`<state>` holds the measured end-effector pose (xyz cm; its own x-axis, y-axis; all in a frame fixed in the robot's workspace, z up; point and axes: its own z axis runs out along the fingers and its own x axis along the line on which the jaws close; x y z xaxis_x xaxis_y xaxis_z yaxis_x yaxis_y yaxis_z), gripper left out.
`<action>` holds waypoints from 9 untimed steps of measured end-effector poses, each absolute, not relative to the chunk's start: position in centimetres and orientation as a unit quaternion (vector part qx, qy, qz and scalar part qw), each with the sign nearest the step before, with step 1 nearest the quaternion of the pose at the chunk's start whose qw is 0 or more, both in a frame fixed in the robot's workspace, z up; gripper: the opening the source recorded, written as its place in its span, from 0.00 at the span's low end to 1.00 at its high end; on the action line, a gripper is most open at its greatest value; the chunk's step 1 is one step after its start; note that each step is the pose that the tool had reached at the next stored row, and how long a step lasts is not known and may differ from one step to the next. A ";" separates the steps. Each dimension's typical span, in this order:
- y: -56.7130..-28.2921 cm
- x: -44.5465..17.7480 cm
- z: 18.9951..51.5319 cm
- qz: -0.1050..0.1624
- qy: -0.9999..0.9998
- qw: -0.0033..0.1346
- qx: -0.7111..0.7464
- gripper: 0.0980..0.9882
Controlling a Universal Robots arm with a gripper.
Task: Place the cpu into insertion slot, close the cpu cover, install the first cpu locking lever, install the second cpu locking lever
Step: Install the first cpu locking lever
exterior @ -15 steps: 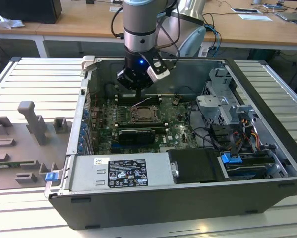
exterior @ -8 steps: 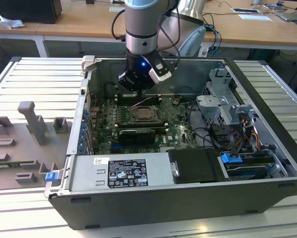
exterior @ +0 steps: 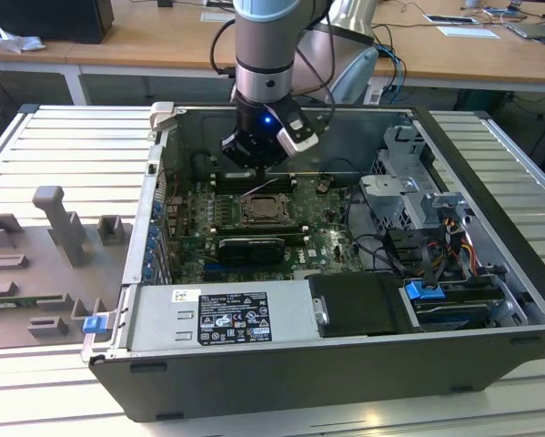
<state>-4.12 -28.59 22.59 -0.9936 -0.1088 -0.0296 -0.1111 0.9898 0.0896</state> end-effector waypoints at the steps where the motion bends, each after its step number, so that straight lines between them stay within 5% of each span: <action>1: -28.6 -4.0 22.6 0.046 0.997 0.012 -0.053 0.01; 9: -28.6 -2.9 22.2 0.045 0.998 0.013 -0.041 0.01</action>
